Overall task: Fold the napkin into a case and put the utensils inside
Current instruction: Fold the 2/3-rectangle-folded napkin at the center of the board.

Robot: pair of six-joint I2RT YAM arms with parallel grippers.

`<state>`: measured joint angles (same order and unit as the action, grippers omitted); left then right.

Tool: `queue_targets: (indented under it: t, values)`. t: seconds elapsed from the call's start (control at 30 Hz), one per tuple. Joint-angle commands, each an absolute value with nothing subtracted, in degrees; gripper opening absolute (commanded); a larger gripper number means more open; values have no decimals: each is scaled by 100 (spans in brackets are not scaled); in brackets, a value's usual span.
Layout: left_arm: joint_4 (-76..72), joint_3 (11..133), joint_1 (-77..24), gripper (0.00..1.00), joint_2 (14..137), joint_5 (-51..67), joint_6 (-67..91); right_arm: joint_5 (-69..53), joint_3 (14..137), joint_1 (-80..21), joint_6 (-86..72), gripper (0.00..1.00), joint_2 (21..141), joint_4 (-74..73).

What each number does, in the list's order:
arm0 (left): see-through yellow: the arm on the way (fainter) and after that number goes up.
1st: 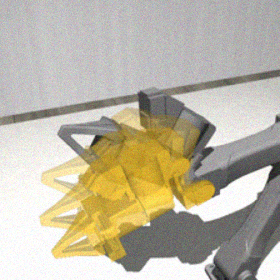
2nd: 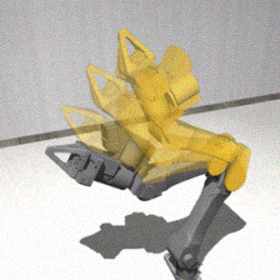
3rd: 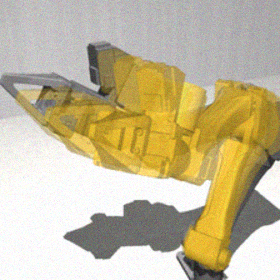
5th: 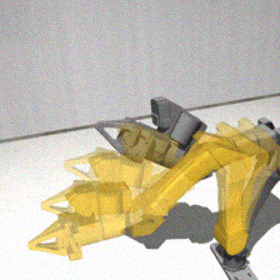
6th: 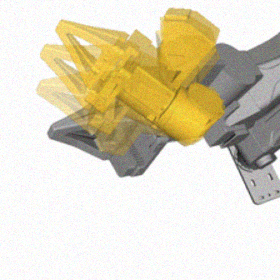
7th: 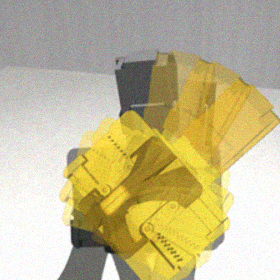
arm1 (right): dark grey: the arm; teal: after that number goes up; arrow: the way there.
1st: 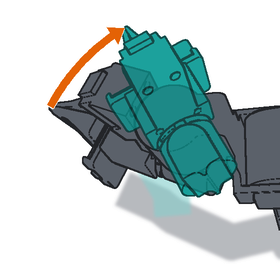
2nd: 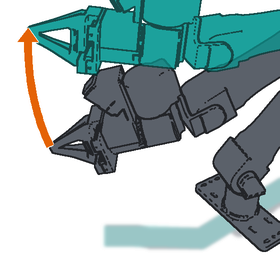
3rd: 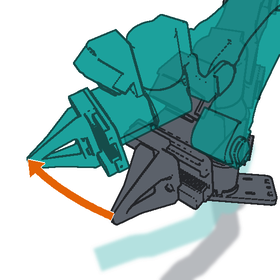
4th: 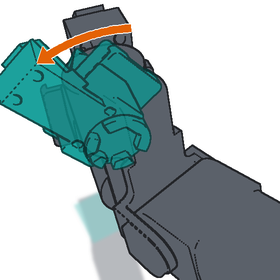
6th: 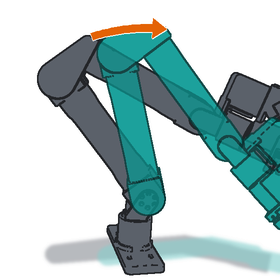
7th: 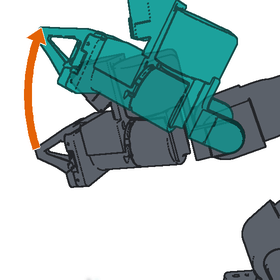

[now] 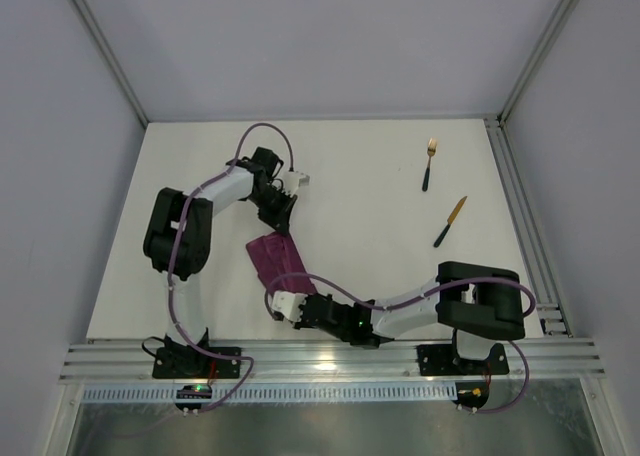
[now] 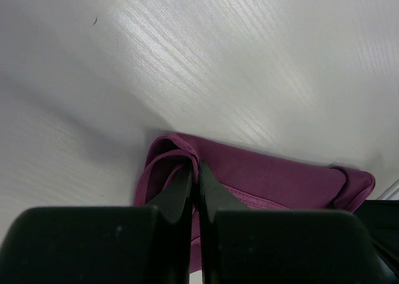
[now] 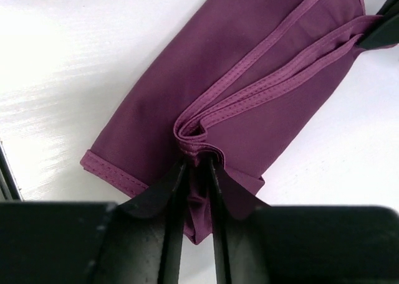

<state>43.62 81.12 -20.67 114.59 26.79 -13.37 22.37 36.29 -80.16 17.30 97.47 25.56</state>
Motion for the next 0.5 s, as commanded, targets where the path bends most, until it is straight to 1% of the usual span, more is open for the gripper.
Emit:
queue_targets:
  t: [0.0,0.1,0.27,0.47]
  values:
    - [4465,8033,-2074,0,11092,2566,-1512,2153,3621,-7945,1398,27,9713,1767]
    - [4447,7963,-2057,0,11013,2593,-1555,2232,3674,-7954,1275,40,9423,1556]
    - [4438,7901,-1995,0,10934,2663,-1582,2145,3726,-7945,1160,47,8825,1328]
    - [4439,7805,-1872,0,10829,2839,-1582,1364,4086,-7945,1116,50,8227,660]
